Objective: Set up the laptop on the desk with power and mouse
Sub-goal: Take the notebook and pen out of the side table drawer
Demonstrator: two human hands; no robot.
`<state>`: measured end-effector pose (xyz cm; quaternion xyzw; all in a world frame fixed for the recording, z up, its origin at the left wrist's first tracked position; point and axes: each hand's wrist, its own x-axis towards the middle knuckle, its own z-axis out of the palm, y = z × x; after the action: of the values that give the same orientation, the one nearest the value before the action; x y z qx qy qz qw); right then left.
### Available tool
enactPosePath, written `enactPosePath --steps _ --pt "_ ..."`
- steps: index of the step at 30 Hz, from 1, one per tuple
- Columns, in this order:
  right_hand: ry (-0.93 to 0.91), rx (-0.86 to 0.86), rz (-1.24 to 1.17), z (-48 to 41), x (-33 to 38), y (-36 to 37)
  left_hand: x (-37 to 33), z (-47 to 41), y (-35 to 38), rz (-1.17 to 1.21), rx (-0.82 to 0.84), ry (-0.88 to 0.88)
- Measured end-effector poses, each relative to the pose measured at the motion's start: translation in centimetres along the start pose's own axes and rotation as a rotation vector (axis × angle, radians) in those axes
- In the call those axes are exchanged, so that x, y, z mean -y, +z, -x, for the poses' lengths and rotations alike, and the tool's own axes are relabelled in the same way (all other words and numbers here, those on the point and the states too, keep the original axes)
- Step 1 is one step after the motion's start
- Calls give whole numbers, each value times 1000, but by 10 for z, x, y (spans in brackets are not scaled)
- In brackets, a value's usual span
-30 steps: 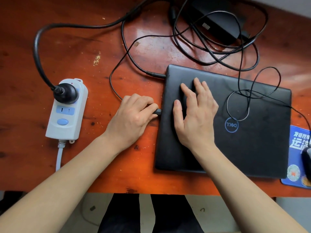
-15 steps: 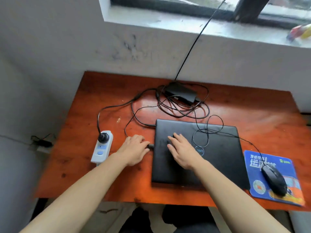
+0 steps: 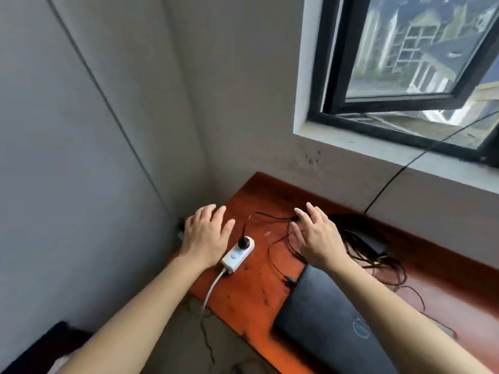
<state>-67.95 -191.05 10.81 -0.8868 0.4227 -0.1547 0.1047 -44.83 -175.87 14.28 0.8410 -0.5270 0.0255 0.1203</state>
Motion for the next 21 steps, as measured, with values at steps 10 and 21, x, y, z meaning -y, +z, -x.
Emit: enactPosePath --steps 10,21 --pt "-736 175 -148 47 292 53 155 282 -135 -340 41 -800" --pt "-1495 233 -203 311 651 48 233 661 -265 -512 -221 -1473"
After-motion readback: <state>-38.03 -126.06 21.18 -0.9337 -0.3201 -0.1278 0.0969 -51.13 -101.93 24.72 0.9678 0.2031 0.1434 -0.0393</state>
